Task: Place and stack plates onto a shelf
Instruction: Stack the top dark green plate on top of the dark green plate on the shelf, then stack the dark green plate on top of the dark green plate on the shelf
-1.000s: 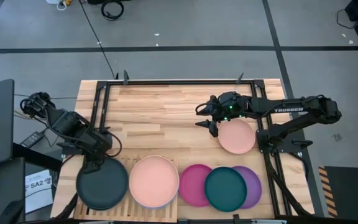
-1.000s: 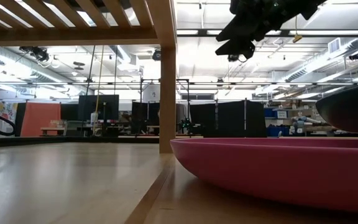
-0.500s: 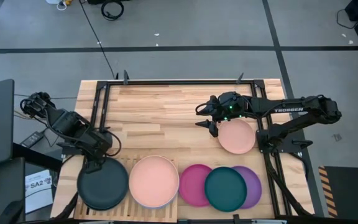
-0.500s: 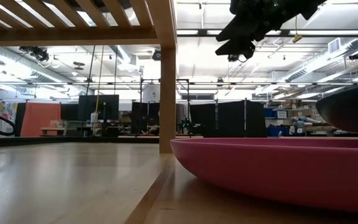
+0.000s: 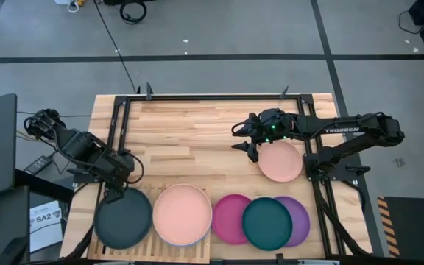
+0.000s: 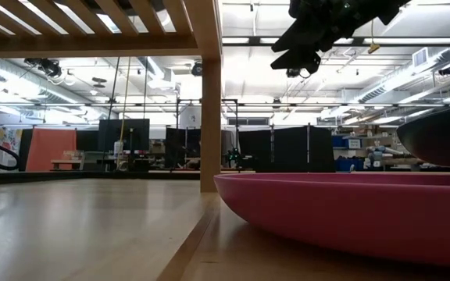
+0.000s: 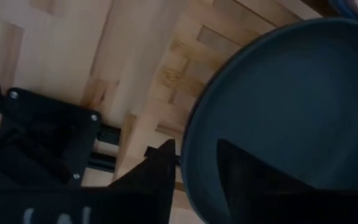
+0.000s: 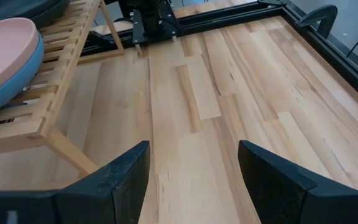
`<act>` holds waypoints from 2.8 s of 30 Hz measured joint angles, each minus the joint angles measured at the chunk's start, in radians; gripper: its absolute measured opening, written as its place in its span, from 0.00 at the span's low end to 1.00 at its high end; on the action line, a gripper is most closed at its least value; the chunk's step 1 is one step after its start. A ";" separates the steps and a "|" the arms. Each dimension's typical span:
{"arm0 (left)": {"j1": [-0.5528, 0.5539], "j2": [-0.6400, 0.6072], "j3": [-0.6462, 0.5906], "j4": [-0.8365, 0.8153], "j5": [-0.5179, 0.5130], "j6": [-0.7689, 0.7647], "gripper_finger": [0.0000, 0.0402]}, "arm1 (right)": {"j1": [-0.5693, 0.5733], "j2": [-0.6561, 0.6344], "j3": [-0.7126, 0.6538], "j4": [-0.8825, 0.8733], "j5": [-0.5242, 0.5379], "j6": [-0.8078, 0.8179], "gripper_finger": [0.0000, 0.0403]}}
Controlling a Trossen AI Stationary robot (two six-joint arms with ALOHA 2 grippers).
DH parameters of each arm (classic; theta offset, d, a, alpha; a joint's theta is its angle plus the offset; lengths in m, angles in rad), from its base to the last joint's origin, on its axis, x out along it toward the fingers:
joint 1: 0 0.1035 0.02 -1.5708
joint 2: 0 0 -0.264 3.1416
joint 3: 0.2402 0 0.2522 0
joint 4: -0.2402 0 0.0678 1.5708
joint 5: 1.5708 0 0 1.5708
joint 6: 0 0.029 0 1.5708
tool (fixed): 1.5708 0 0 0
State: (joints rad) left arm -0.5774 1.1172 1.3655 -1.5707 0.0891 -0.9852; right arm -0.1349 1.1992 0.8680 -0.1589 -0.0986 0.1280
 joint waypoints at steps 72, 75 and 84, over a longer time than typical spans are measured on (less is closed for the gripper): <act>0.143 0.002 0.000 0.393 -0.530 0.422 0.45 | 0.527 0.264 0.000 -0.265 0.047 0.238 0.61; 0.143 0.002 0.000 0.393 -0.530 0.422 0.45 | 0.521 0.295 0.000 -0.267 0.041 0.237 0.61; 0.143 0.002 0.000 0.393 -0.530 0.422 0.45 | 0.513 0.318 0.000 -0.333 0.010 0.236 0.60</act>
State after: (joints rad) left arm -0.4347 1.1191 1.3659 -1.1782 -0.4404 -0.5636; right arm 0.3782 1.5174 0.8677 -0.4920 -0.0883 0.3641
